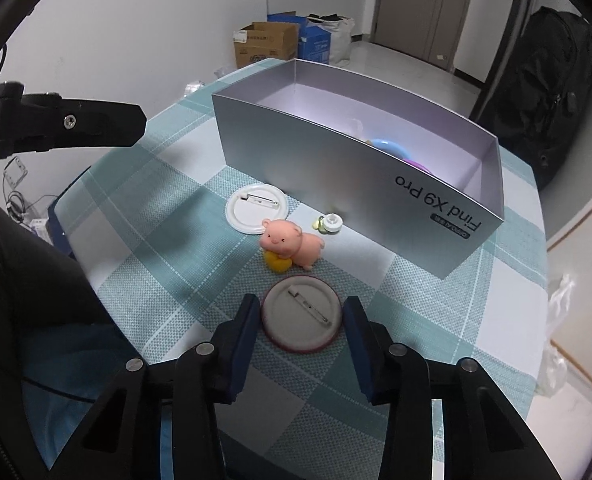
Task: Organize jewelry
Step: 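Grasp the white round pin badge with the right gripper, then lift the white badge with the right gripper, then grasp the second white badge with the left gripper while the right gripper holds its badge, then carry both white badges into the grey box and open both grippers, then withdraw both grippers from the box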
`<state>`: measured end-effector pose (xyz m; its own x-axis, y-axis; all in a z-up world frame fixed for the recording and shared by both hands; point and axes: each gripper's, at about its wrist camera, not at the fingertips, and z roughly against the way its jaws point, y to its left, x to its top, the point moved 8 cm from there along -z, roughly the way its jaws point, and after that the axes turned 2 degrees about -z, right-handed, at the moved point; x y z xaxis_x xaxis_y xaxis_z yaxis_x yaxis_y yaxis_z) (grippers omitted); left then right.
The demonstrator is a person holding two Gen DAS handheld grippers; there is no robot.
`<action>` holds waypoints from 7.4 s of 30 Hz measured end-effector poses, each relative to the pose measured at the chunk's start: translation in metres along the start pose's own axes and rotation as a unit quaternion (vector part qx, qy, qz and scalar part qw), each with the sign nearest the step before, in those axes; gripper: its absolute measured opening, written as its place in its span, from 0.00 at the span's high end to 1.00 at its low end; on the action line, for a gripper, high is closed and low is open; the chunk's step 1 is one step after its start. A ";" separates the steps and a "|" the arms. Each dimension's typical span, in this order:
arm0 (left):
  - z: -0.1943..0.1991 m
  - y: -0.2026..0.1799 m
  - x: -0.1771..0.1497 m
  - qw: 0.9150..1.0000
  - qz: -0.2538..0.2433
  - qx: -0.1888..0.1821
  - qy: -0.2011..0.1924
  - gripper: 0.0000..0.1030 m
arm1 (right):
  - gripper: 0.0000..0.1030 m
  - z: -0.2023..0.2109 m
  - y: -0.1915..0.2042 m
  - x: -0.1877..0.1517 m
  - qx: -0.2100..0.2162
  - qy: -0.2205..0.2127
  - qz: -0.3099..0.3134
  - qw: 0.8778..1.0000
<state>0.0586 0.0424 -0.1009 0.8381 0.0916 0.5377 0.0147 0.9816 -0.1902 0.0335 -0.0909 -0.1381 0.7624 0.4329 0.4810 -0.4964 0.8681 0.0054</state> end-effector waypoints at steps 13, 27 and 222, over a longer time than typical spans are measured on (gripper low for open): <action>-0.005 0.005 -0.003 1.000 0.013 -0.002 0.012 0.27 | 0.60 0.009 -0.009 0.007 0.025 -0.008 -0.031 0.999; -0.032 -0.018 -0.012 0.997 -0.057 0.033 0.040 0.27 | 0.60 0.047 -0.030 0.022 0.068 -0.047 -0.102 0.991; -0.031 -0.070 -0.015 0.994 -0.088 -0.054 0.031 0.31 | 0.01 0.080 -0.080 0.031 0.038 -0.118 -0.184 0.975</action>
<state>0.0616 -0.0332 -0.1210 0.8494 -0.0930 0.5195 0.2195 0.9574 -0.1874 0.0638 -0.1657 -0.0536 0.7824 0.0207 0.6225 -0.2437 0.9299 0.2753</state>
